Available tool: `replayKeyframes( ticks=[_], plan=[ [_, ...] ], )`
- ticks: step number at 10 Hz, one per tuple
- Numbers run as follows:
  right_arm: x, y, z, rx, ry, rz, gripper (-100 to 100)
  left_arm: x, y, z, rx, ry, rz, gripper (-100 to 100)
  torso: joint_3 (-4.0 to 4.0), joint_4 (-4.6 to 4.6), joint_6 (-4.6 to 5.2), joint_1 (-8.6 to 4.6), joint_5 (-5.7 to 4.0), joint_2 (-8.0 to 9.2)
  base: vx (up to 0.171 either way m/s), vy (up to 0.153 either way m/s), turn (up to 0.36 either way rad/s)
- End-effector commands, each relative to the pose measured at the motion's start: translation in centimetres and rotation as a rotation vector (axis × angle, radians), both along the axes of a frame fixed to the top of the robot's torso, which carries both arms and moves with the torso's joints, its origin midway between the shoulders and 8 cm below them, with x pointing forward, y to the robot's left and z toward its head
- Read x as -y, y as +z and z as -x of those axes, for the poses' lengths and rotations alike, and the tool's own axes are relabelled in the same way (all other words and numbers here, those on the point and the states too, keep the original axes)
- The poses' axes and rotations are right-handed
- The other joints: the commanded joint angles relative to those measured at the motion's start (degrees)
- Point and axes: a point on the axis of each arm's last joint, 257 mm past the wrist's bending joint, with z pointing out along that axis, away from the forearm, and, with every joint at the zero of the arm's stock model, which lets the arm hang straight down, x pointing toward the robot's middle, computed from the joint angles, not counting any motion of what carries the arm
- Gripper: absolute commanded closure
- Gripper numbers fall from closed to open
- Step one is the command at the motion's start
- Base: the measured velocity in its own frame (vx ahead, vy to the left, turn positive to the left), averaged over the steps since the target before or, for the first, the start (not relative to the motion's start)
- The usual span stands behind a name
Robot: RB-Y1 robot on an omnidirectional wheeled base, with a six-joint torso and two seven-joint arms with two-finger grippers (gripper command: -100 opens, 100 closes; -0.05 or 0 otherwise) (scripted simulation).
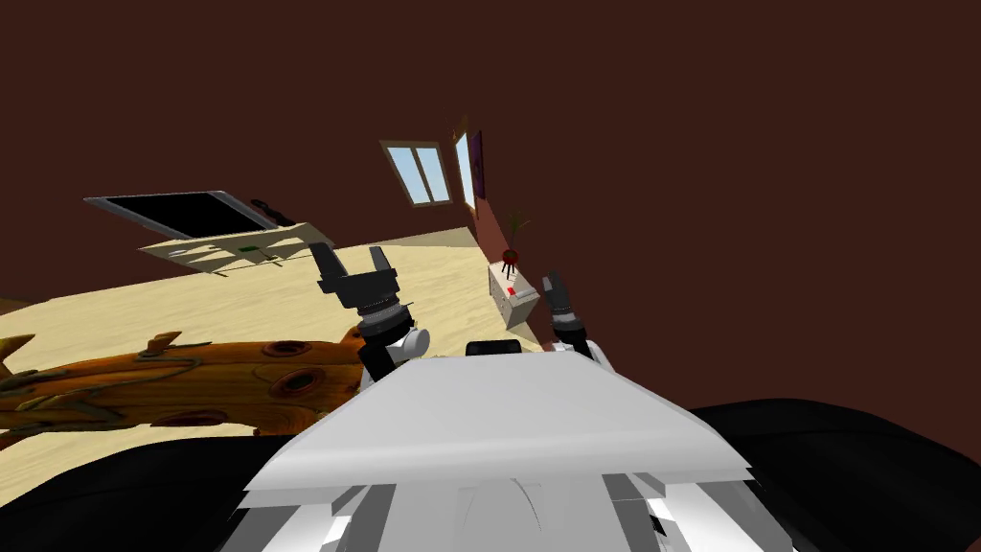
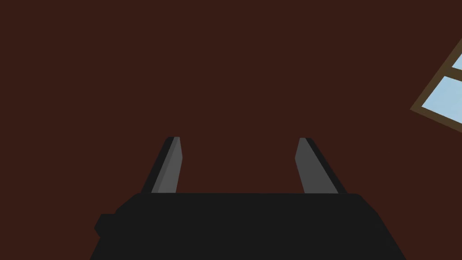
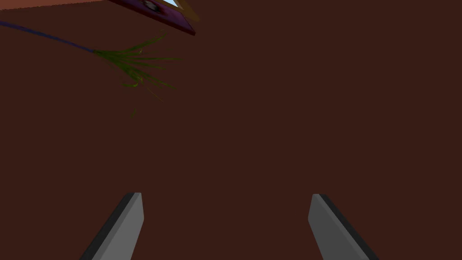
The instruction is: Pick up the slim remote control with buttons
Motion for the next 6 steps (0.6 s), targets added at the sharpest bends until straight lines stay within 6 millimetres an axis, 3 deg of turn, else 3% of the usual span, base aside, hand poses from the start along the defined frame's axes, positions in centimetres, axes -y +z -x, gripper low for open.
replayKeyframes(
  ticks=[1,4,5,6],
  plan=[
    [0.0,-1.8,0.3,-0.034,0.001,0.027,-100,0.0,0.0,0.0,0.000,0.000,0.000,0,0.00,0.00,0.00,0.00,0.00,0.00,-0.068,-0.017,0.094],
    [-0.3,-10.2,1.7,-0.210,0.025,0.193,-100,0.0,0.0,0.0,0.000,0.000,0.000,0,0.09,0.03,0.00,0.00,0.00,0.16,-0.131,-0.010,0.350],
    [-0.2,-10.4,1.8,-0.213,0.027,0.198,-100,0.0,0.0,0.0,0.000,0.000,0.000,0,0.15,0.06,0.00,-0.01,0.00,0.25,-0.108,-0.027,0.130],
    [-0.2,-13.2,2.7,-0.270,0.043,0.257,-100,0.0,0.0,0.0,0.000,0.000,0.000,0,0.09,0.04,0.05,-0.09,-0.01,0.13,-0.072,-0.016,0.273]
  ],
)
